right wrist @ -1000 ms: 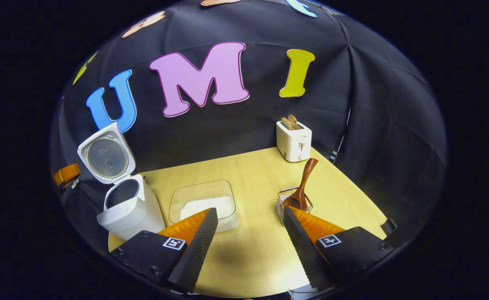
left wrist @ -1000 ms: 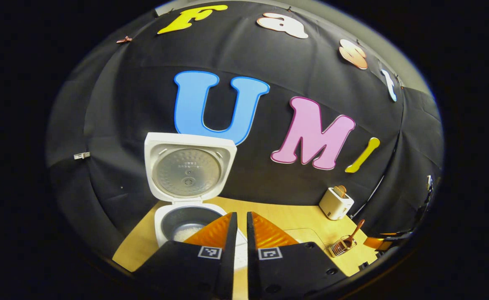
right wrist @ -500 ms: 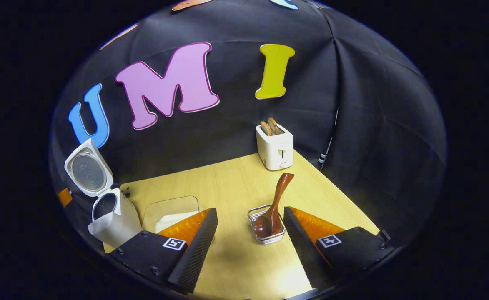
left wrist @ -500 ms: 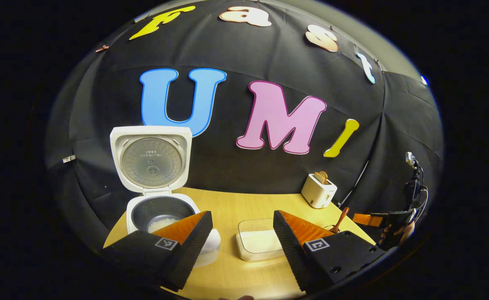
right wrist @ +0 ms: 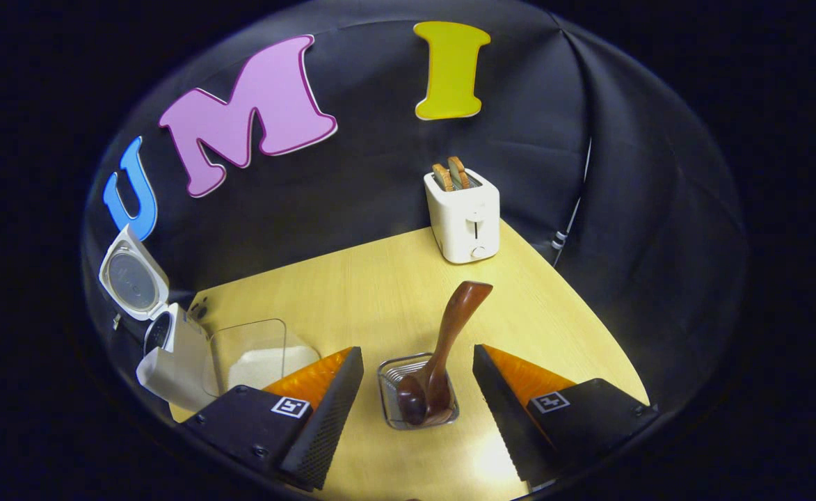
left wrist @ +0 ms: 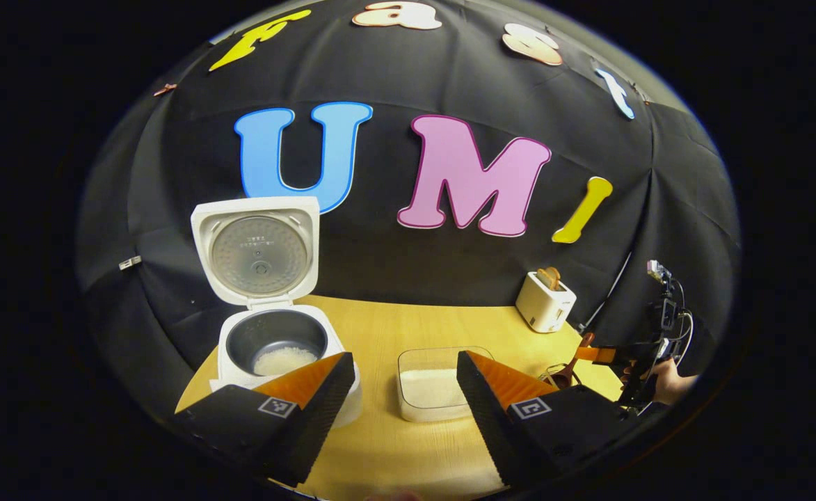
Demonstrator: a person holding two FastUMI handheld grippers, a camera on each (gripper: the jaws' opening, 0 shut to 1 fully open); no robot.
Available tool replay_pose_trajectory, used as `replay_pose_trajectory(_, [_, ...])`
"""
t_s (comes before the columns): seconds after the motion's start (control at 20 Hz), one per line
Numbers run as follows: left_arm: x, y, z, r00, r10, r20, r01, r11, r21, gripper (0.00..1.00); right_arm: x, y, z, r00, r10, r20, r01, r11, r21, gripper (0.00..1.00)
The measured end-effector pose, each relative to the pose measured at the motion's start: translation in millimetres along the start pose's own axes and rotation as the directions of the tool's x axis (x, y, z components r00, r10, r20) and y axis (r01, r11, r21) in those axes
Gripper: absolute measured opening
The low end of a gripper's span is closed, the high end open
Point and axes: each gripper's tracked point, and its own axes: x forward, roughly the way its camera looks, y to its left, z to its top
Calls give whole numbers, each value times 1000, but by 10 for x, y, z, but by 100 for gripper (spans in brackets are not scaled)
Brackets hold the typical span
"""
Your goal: Close the left gripper, press the button to open the rice cooker; take a wooden spoon from the chopstick holder with the right hand, scoop a spoonful of rice and pour it into the rice cooker, then put the wooden spoon back into the chopstick holder.
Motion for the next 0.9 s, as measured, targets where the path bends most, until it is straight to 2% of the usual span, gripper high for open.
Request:
replay_pose_trajectory(0.15, [-17,6,-59,999,45,-24,-45,999,-12,96,317,-73,-125,998,15,-57,-12,998,56,99])
replay_pose_trajectory(0.3, [-53,-4,-131,995,90,-39,-91,996,-15,96,559,-118,-170,996,30,-82,-26,998,54,99])
replay_pose_trajectory(0.7, [-78,-119,-306,987,142,-80,-144,990,-12,96,979,-54,-282,983,101,-154,-85,991,107,96])
replay_pose_trajectory(0.8, [-76,-133,-318,986,149,-81,-150,989,-10,96,1008,-5,-293,980,116,-160,-99,989,109,86])
replay_pose_trajectory(0.85, [-85,-139,-319,985,150,-81,-151,988,-10,96,1025,4,-293,980,119,-162,-101,988,114,53])
replay_pose_trajectory(0.9, [-87,-148,-328,985,150,-80,-152,988,-11,95,1024,7,-315,978,124,-170,-104,987,119,63])
